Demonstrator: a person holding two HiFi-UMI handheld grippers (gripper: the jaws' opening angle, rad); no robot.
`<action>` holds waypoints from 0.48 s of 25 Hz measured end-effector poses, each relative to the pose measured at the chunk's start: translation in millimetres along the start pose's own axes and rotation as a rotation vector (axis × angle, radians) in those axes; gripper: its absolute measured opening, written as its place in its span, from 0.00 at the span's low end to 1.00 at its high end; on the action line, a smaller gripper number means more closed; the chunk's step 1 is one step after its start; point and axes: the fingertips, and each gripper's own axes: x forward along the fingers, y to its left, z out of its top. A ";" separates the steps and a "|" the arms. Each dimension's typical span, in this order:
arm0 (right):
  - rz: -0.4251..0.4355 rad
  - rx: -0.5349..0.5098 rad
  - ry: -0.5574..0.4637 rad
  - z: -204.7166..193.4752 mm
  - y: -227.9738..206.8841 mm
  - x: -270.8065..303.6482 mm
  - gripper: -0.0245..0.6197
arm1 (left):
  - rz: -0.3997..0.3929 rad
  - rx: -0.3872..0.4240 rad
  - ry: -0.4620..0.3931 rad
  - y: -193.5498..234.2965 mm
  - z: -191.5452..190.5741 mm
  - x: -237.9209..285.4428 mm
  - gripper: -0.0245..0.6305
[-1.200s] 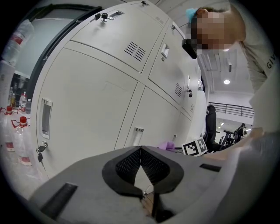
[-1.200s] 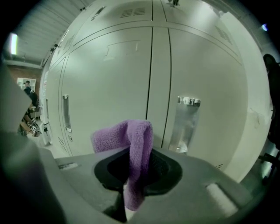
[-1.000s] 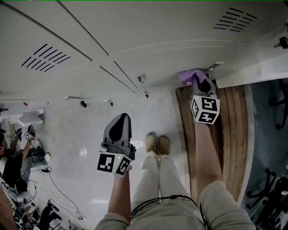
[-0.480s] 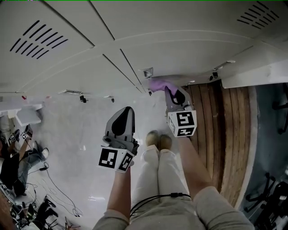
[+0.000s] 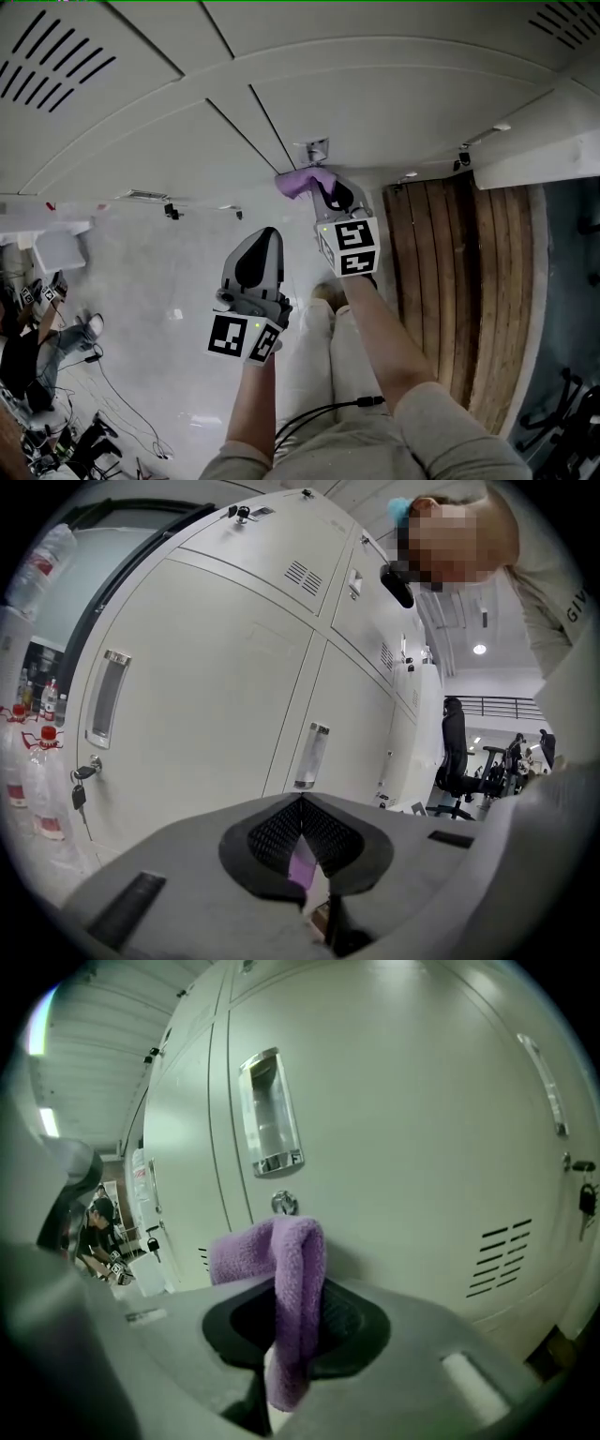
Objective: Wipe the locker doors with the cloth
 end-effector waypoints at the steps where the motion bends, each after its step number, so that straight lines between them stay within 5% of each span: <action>1: -0.001 0.002 -0.005 0.2 -1.4 1.3 0.13 | -0.002 0.002 0.000 0.2 -1.0 0.9 0.04; 12: -0.074 -0.004 -0.032 -5.7 -66.2 -21.3 0.13 | -0.047 0.011 0.002 -10.6 -11.8 20.3 0.04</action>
